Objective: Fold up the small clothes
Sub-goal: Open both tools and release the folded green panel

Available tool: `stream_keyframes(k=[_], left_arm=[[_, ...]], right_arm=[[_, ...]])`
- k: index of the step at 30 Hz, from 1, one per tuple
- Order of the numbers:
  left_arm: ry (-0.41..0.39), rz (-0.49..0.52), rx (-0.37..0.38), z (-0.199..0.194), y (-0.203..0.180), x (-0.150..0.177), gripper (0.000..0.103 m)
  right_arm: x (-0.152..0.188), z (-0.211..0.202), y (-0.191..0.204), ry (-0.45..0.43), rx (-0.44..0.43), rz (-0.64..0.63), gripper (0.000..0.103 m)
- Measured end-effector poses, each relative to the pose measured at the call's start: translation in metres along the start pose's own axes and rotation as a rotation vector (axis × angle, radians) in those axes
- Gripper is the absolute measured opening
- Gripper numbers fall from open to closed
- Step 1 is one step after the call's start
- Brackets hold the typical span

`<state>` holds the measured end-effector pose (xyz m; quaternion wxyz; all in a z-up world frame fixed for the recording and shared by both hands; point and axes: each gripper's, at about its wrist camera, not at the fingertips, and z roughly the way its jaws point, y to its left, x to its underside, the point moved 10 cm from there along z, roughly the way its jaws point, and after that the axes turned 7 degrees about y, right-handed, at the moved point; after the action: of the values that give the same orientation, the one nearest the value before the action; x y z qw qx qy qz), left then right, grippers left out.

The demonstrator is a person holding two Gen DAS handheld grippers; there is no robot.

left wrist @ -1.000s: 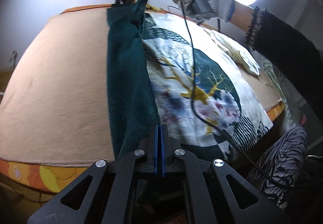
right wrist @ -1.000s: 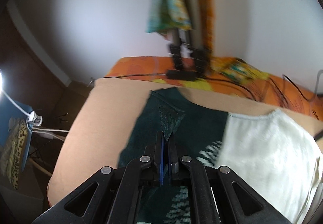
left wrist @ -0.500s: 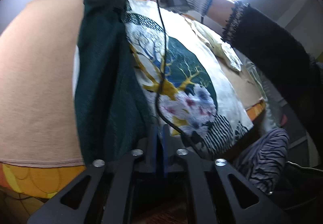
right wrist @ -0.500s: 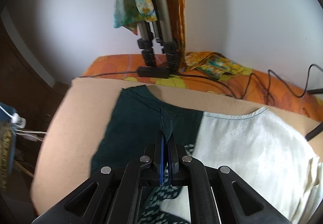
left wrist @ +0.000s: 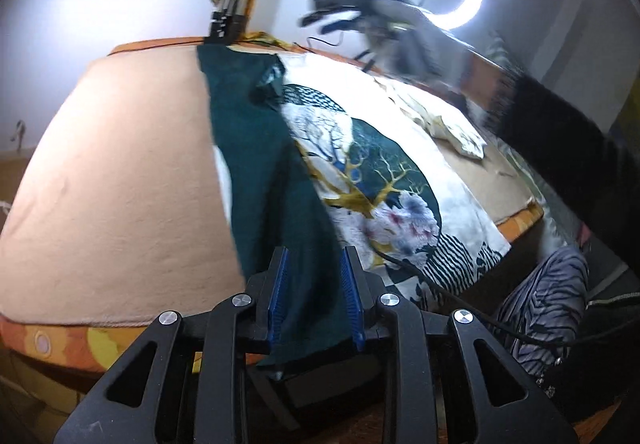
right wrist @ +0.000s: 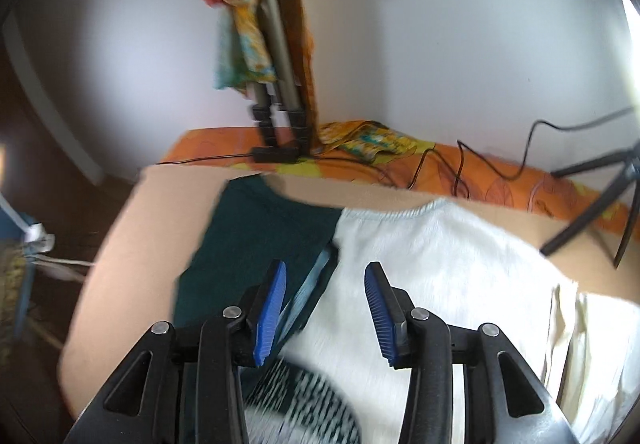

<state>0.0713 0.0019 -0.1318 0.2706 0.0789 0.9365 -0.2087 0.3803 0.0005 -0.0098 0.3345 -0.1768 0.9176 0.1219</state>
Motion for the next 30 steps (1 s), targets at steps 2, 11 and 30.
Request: stream_keyframes(k=[2, 11, 30], left_arm=[[-0.010, -0.028, -0.006, -0.004, 0.010, 0.000, 0.025], [0.027, -0.098, -0.019, 0.001, 0.023, 0.009, 0.025], [0.126, -0.021, -0.030, 0.007, 0.019, 0.055, 0.025]], right_arm=[[0.016, -0.022, 0.005, -0.011, -0.029, -0.018, 0.043], [0.125, -0.097, 0.033, -0.007, -0.181, -0.054, 0.049], [0.346, -0.049, 0.147, 0.290, -0.487, -0.053, 0.049]])
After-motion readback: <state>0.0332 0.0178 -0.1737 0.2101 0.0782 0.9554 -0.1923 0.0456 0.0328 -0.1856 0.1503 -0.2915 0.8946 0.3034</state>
